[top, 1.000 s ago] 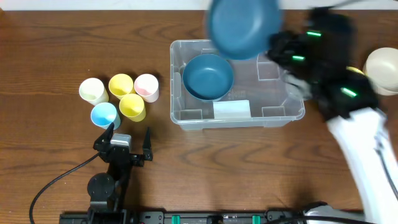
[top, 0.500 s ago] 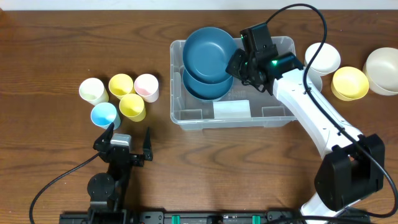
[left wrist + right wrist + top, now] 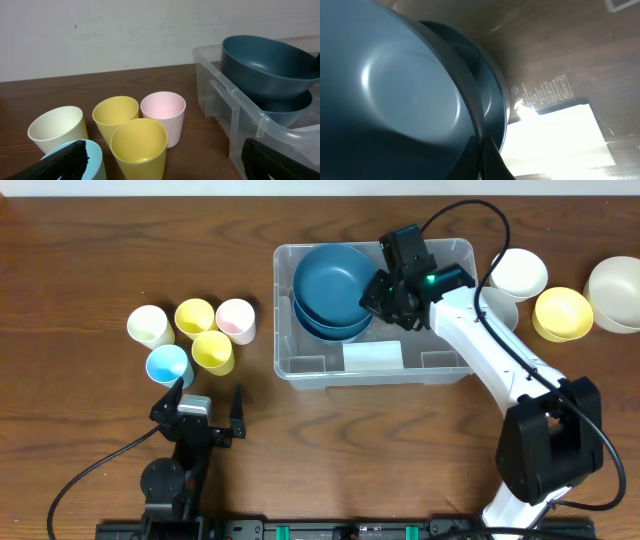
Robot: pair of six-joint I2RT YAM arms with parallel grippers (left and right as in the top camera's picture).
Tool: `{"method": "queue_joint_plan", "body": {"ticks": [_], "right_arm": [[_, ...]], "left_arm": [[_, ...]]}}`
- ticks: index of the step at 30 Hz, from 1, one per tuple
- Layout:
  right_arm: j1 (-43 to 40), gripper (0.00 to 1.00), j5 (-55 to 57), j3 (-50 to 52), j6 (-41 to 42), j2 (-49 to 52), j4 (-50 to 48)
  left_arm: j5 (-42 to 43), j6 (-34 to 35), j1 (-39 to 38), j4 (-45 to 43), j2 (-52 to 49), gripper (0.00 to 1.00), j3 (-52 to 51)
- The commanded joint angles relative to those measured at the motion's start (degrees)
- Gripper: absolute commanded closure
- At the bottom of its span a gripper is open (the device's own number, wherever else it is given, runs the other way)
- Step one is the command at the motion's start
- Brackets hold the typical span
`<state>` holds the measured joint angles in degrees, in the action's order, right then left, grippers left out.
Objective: Pack container
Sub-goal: 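Stack the teal bowl onto the first one and release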
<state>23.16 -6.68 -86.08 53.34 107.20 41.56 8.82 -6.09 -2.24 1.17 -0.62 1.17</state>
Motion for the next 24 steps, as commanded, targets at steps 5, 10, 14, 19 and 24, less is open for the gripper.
{"method": "queue_joint_plan", "body": {"ticks": [5,10,14,19,24], "right_arm": [[1.6,0.9,-1.29,-0.37,0.59,-0.02,0.13],[1.62,0.53,-1.2,-0.37,-0.52,-0.02,0.17],[1.66,0.37,0.17,-0.48,-4.55,-0.09,-0.66],[0.92,0.27,4.31,-5.77,-10.88,-2.86,0.55],[-3.48,0.01,15.98,-21.09,-15.85,-7.06,10.43]], "left_arm": [[1.05,-0.55,0.35,2.03,0.28,0.02,-0.94],[1.05,-0.55,0.35,2.01,0.28,0.02,-0.94],[1.05,-0.55,0.35,2.01,0.28,0.02,-0.94],[1.05,-0.55,0.35,2.01,0.28,0.02,-0.94],[1.05,-0.55,0.35,2.01,0.28,0.02,-0.94]]}}
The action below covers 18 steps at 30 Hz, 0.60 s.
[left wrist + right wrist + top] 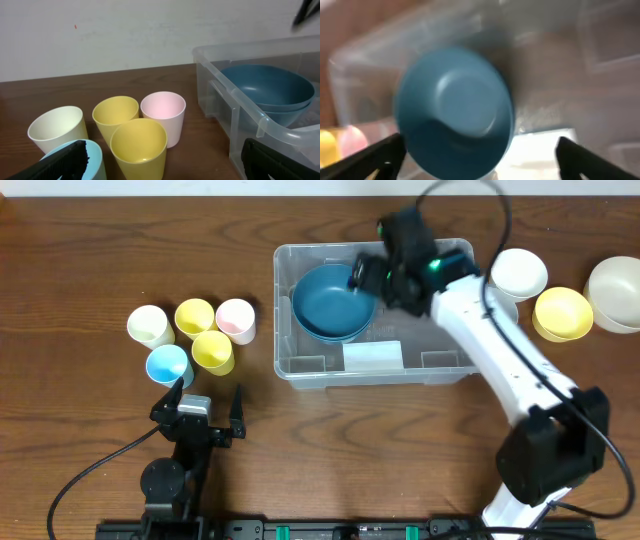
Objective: Pack container
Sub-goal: 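Stack the teal bowl onto the first one and release, then reach the right gripper to the cream bowl and grasp its rim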
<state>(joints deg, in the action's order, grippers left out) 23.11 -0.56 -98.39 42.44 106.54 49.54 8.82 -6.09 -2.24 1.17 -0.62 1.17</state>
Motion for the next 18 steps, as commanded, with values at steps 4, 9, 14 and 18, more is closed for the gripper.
{"method": "queue_joint_plan", "body": {"ticks": [4,9,14,18], "right_arm": [[-12.98,0.01,20.33,-20.28,-4.94,-8.44,14.03],[-32.52,0.01,20.11,-22.6,-1.9,-7.74,20.92],[-49.07,0.01,9.84,-22.58,-1.38,-2.25,24.61],[-55.19,0.01,8.87,-22.58,-1.53,3.93,26.08]], "left_arm": [[1.05,-0.55,0.35,2.01,0.28,0.02,-0.94],[1.05,-0.55,0.35,2.01,0.28,0.02,-0.94],[1.05,-0.55,0.35,2.01,0.28,0.02,-0.94],[1.05,-0.55,0.35,2.01,0.28,0.02,-0.94]]}}
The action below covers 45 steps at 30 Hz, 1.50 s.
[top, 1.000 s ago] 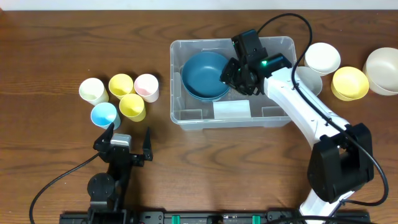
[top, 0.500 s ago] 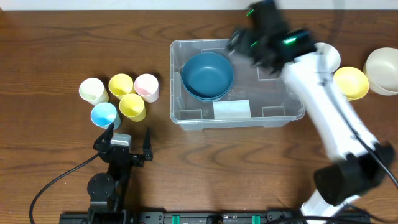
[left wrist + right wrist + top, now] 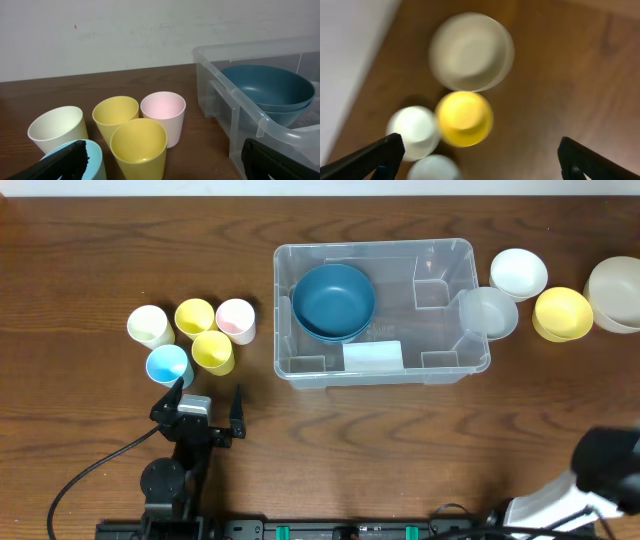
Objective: Pack container
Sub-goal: 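Reach the right gripper to the cream bowl and grasp its rim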
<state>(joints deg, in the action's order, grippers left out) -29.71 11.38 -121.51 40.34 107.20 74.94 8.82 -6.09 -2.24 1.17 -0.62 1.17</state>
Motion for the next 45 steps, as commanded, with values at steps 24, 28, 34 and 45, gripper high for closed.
{"method": "queue_joint_plan", "body": {"ticks": [24,28,34,45], "right_arm": [[-5.01,0.01,-2.64,0.57,2.01,23.19,-6.45],[-5.2,0.01,-2.58,0.57,1.84,25.27,-6.82],[-5.38,0.01,-1.81,0.57,0.5,28.61,-7.89],[-6.19,0.01,-1.79,0.57,-1.44,32.17,-8.79]], "left_arm": [[1.05,-0.55,0.35,2.01,0.28,0.02,-0.94],[1.05,-0.55,0.35,2.01,0.28,0.02,-0.94],[1.05,-0.55,0.35,2.01,0.28,0.02,-0.94],[1.05,-0.55,0.35,2.01,0.28,0.02,-0.94]]}}
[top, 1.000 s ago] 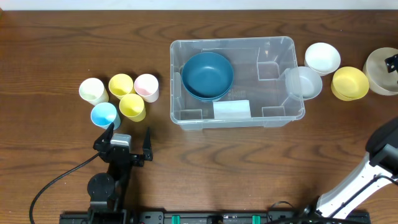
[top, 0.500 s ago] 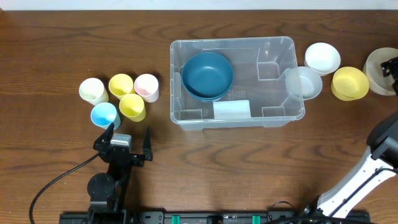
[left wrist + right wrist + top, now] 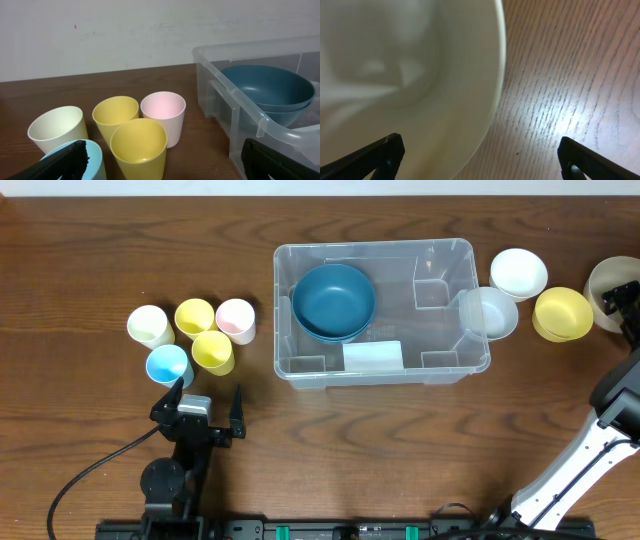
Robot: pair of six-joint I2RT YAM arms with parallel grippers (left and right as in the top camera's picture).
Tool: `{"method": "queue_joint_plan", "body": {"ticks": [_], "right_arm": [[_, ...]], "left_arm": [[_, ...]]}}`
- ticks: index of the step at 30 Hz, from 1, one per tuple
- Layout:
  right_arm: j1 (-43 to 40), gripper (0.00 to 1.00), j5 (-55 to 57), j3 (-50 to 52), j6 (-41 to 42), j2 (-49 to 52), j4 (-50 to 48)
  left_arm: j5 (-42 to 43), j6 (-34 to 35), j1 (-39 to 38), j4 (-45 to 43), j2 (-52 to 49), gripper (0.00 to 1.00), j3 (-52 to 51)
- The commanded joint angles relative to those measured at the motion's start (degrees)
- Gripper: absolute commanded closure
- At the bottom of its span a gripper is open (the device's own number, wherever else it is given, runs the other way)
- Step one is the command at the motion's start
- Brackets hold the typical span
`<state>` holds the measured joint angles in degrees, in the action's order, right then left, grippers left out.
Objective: Pack container
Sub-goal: 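Reach the right gripper to the cream bowl and grasp its rim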
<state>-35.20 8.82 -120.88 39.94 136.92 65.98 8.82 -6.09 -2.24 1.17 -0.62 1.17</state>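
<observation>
A clear plastic container (image 3: 440, 330) stands mid-table with two stacked blue bowls (image 3: 333, 300) in its left part; these blue bowls (image 3: 267, 87) also show in the left wrist view. At the far right my right gripper (image 3: 622, 295) is low over a beige bowl (image 3: 605, 278). It stands open, and the beige bowl's (image 3: 395, 65) rim runs between the fingertips of my right gripper (image 3: 480, 160). My left gripper (image 3: 205, 408) rests open near the front edge, behind the cups, with nothing in it.
Left of the container stand several cups: cream (image 3: 149, 325), yellow (image 3: 194, 316), pink (image 3: 236, 320), yellow (image 3: 213, 350), blue (image 3: 167, 365). Right of the container lie a clear bowl (image 3: 487, 312), a white bowl (image 3: 518, 272) and a yellow bowl (image 3: 562, 313).
My right gripper was high above the bowls at the right; now it is low at the beige bowl's rim, still open. The left arm and the cups have not moved.
My right gripper was shut on a blue bowl, held tilted over another blue bowl in the container. Then it was open above the container with the bowl nested. Then it was high over the right-hand bowls, and now it is down at the beige bowl.
</observation>
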Motion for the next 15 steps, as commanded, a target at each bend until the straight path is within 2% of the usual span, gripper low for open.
{"method": "queue_joint_plan", "body": {"ticks": [1,3,6,10,14,15], "right_arm": [[-0.83,0.01,0.76,-0.07,-1.05,2.73,0.22],[-1.16,0.03,0.83,-0.07,-1.05,2.91,0.26],[-1.92,0.21,0.81,-0.07,-0.76,2.91,0.24],[-3.37,0.54,0.83,-0.07,-0.11,2.91,0.61],[-5.4,0.94,0.85,-0.2,-0.15,2.8,1.42],[-6.08,0.99,0.85,-0.42,-0.15,2.71,1.81]], "left_arm": [[1.05,-0.55,0.35,2.01,0.28,0.02,-0.94],[1.05,-0.55,0.35,2.01,0.28,0.02,-0.94],[1.05,-0.55,0.35,2.01,0.28,0.02,-0.94],[1.05,-0.55,0.35,2.01,0.28,0.02,-0.94],[1.05,-0.55,0.35,2.01,0.28,0.02,-0.94],[1.05,-0.55,0.35,2.01,0.28,0.02,-0.94]]}}
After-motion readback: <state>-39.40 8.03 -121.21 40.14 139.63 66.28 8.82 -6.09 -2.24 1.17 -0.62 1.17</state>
